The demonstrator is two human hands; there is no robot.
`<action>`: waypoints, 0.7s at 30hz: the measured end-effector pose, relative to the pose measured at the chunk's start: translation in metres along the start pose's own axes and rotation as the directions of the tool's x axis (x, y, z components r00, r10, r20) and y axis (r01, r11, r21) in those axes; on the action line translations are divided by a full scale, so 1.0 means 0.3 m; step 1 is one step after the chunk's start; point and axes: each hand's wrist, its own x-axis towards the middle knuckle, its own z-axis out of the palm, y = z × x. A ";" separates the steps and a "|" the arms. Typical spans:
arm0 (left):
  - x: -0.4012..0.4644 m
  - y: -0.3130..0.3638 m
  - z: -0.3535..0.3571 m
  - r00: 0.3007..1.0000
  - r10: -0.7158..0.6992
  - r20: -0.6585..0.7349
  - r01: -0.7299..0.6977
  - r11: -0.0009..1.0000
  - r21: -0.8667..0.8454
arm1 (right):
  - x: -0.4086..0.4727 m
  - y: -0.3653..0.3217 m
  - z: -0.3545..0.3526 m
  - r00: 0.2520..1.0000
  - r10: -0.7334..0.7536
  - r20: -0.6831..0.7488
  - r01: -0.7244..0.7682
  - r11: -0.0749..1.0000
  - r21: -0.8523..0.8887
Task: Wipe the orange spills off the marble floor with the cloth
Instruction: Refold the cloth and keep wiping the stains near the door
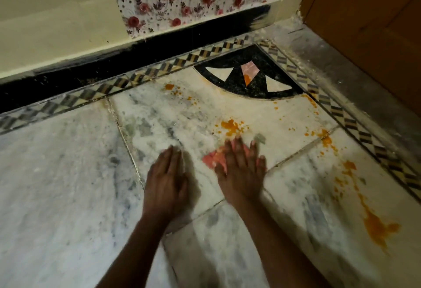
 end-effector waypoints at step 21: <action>0.190 -0.190 -0.037 0.952 -0.298 -0.072 0.307 0.925 0.223 | 0.206 -0.067 0.024 0.935 0.352 -0.038 -0.351 0.936 0.024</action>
